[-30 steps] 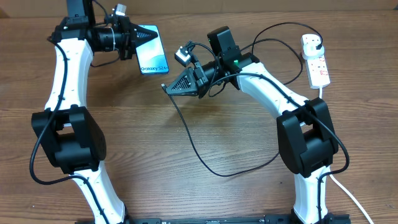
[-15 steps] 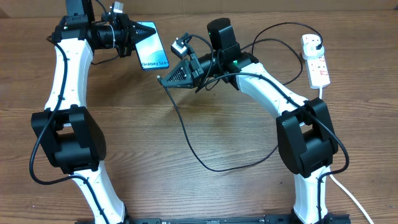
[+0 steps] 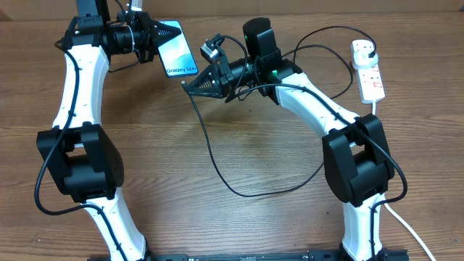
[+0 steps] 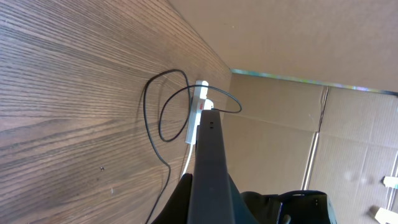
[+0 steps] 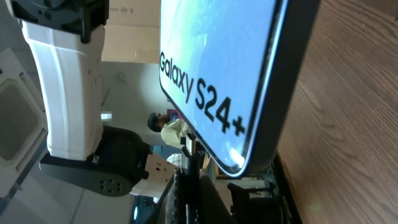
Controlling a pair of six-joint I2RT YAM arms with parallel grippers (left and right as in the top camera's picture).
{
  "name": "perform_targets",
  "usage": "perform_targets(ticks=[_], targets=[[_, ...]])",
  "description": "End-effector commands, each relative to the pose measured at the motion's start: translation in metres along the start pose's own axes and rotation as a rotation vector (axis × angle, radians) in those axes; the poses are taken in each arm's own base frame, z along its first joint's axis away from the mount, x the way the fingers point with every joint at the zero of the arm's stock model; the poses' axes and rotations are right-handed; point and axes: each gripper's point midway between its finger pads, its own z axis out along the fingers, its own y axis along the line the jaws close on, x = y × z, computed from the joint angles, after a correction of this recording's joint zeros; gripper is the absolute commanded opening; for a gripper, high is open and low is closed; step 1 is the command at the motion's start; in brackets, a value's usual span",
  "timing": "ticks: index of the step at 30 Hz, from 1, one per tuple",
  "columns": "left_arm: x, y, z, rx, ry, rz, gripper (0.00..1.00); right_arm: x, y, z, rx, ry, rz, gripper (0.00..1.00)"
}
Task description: Plug charger to phone and switch on socket
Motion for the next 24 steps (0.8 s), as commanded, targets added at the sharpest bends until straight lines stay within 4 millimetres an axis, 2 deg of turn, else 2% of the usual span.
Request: perform_targets(ticks=[1, 24], targets=[[0.0026, -0.005, 0.0021, 0.017, 0.014, -0.009, 0.04, -0.0068, 0.0207, -0.0094, 0.001, -0.033, -0.041, 0.04], [0.0083, -0.0077, 0.0089, 0.017, 0.031, -0.011, 0.04, -0.0114, 0.0203, -0.0103, 0.01, -0.056, -0.044, 0.04]])
